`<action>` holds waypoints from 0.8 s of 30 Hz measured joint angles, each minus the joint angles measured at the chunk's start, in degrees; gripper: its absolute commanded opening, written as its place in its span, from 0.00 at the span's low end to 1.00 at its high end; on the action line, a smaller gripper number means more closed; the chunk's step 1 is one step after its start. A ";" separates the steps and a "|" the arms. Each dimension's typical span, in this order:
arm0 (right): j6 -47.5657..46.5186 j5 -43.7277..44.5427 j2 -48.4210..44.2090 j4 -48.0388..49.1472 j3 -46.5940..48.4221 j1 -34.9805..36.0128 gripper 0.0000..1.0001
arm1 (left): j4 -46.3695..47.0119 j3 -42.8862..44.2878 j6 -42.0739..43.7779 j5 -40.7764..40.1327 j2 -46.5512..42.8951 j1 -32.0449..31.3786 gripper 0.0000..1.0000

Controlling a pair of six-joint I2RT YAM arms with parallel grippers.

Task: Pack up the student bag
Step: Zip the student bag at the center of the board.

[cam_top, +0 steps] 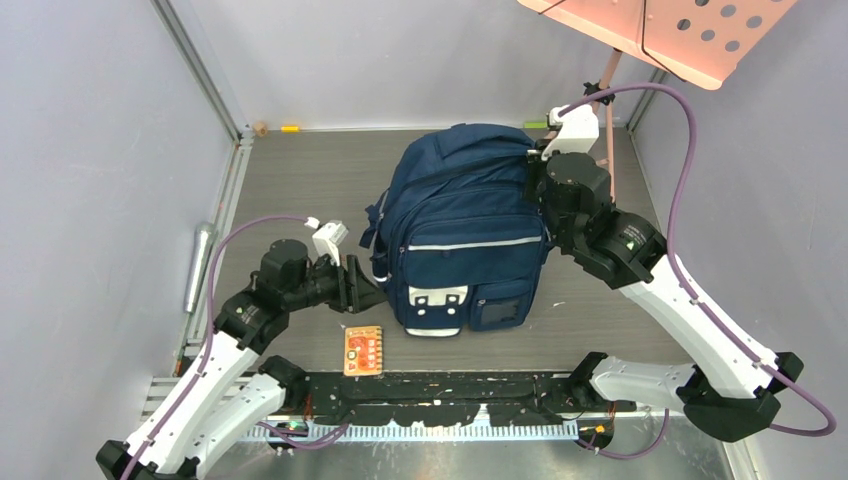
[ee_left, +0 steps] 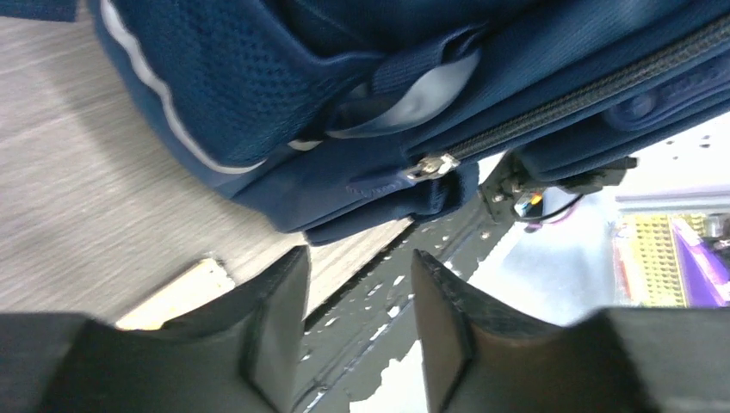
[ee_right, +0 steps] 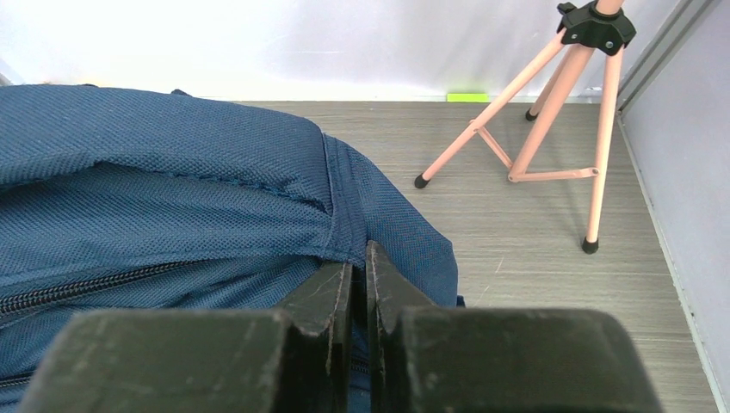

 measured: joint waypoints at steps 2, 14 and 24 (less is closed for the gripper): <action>0.00 0.04 -0.07 -0.04 0.00 -0.59 0.00 | -1.90 0.39 2.03 -1.73 -0.48 0.02 0.64; 0.00 0.11 -2.16 -0.42 -1.11 -0.83 0.00 | 0.79 9.55 16.96 -8.24 -4.44 -0.15 0.64; -0.02 0.20 -2.99 -0.39 -1.64 -1.05 0.00 | 5.79 11.52 27.85 -13.60 0.44 -6.84 0.61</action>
